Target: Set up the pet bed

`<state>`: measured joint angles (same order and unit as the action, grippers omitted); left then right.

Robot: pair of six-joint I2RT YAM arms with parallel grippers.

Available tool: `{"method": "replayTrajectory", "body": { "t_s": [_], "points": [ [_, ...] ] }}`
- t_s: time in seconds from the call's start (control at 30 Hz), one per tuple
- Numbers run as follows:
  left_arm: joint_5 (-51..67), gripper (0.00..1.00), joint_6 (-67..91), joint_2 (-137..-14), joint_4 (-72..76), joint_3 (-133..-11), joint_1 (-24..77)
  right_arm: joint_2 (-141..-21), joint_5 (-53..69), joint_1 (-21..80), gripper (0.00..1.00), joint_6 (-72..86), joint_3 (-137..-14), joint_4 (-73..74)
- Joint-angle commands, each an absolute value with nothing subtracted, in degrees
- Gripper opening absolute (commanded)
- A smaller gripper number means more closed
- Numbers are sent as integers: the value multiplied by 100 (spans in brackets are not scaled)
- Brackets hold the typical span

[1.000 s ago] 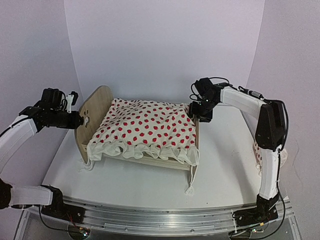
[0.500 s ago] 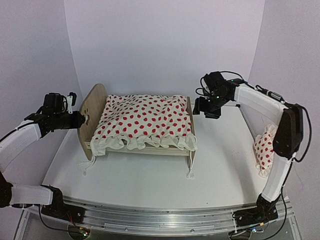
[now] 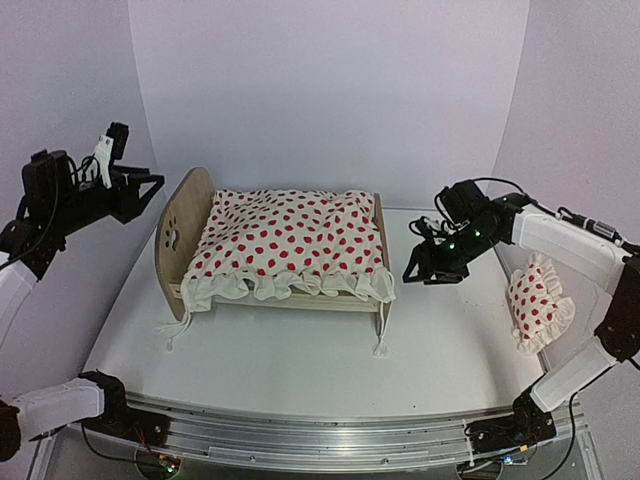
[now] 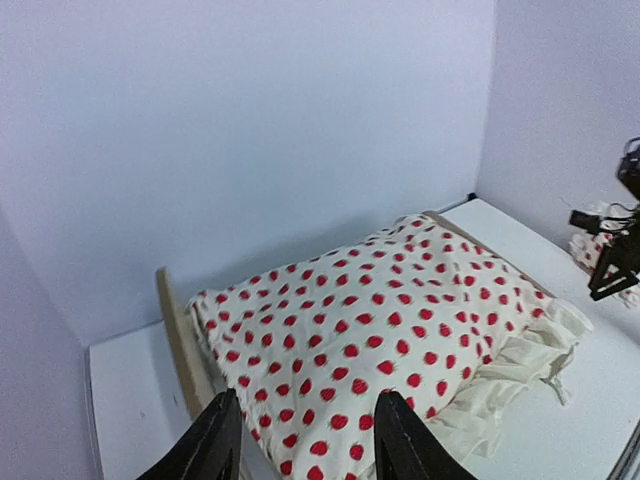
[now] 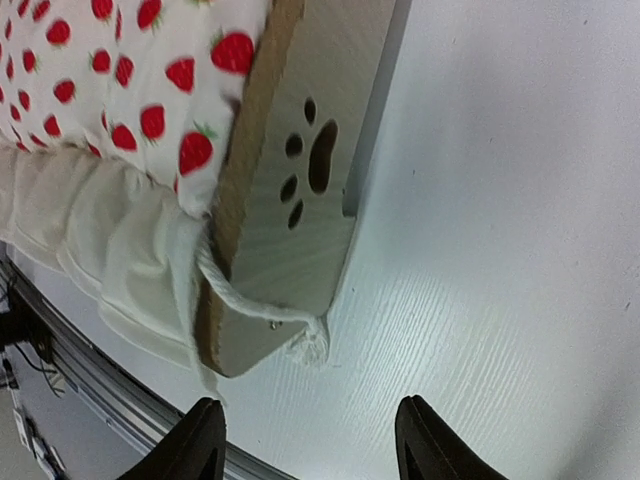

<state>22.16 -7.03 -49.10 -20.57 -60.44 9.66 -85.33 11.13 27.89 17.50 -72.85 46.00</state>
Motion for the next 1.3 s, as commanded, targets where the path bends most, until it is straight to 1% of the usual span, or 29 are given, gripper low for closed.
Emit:
{"method": "replayTrajectory", "body": {
  "t_s": [0.0, 0.07, 0.1, 0.2, 0.3, 0.5, 0.57, 0.63, 0.7, 0.97, 1.0, 1.03, 1.1, 1.17, 1.2, 1.23, 1.27],
  "points": [
    [2813, 49, -1523, -6316, -2711, -7019, 2166, -8428, 1951, 2736, 57, 1124, -6659, 4116],
    [2307, 56, -1938, -7068, -3092, -7242, 3248, -8225, 2319, 2711, 57, 997, -6118, 3451],
    [2336, 61, -2104, -7424, -3142, -7331, 3613, -8119, 2525, 2691, 57, 923, -5877, 3123],
    [2780, 71, -2540, -8439, -3182, -7763, 4259, -7917, 2904, 2628, 59, 655, -5441, 2499],
    [2831, 74, -3240, -9399, -3071, -8258, 4733, -7883, 2798, 2570, 60, 490, -5213, 2308],
    [2658, 75, -3964, -10774, -2750, -9047, 5027, -7643, 2757, 2519, 60, 694, -4655, 1824],
    [2425, 73, -4093, -10965, -2577, -9099, 5019, -7491, 2696, 2518, 60, 804, -4470, 1660],
    [2467, 70, -4208, -11041, -2493, -9128, 5026, -7360, 2725, 2515, 59, 927, -4324, 1545],
    [2580, 68, -4183, -11105, -2440, -9171, 5027, -7236, 2713, 2517, 59, 1015, -4215, 1493],
    [2527, 68, -4136, -11457, -2004, -9366, 5133, -6998, 2626, 2517, 58, 1158, -4135, 1406],
    [2412, 66, -4104, -11502, -1949, -9386, 5134, -7001, 2606, 2518, 58, 1153, -4136, 1405],
    [2301, 61, -4061, -11536, -1911, -9416, 5135, -7014, 2577, 2519, 58, 1150, -4131, 1401],
    [2119, 43, -3984, -11587, -1883, -9477, 5137, -7076, 2528, 2515, 56, 1149, -4123, 1395],
    [1998, 19, -3872, -11537, -1851, -9536, 5135, -7137, 2519, 2516, 55, 1171, -4123, 1387],
    [1955, 11, -3801, -11500, -1871, -9591, 5133, -7156, 2507, 2518, 55, 1187, -4128, 1380],
    [1945, 5, -3727, -11446, -1950, -9670, 5130, -7159, 2485, 2519, 54, 1200, -4132, 1378],
    [1948, 1, -3664, -11389, -2042, -9755, 5125, -7155, 2461, 2515, 54, 1204, -4138, 1375]
  ]
}}
